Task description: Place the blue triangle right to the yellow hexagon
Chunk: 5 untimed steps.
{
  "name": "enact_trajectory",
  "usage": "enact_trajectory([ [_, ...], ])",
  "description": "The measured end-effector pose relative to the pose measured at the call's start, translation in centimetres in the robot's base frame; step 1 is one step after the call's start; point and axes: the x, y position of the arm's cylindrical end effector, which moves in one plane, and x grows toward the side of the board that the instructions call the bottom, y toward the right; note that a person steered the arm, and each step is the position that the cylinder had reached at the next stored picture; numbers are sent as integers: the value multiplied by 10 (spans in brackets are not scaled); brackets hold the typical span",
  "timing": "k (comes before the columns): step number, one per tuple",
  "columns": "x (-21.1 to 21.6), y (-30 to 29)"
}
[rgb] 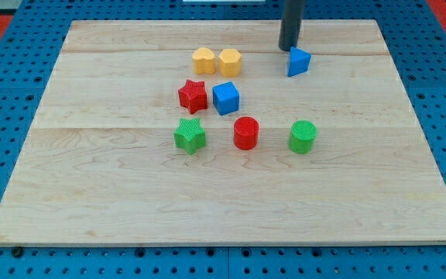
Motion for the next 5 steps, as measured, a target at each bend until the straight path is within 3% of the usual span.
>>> enact_trajectory([
  [1, 0, 34],
  [5, 25, 33],
])
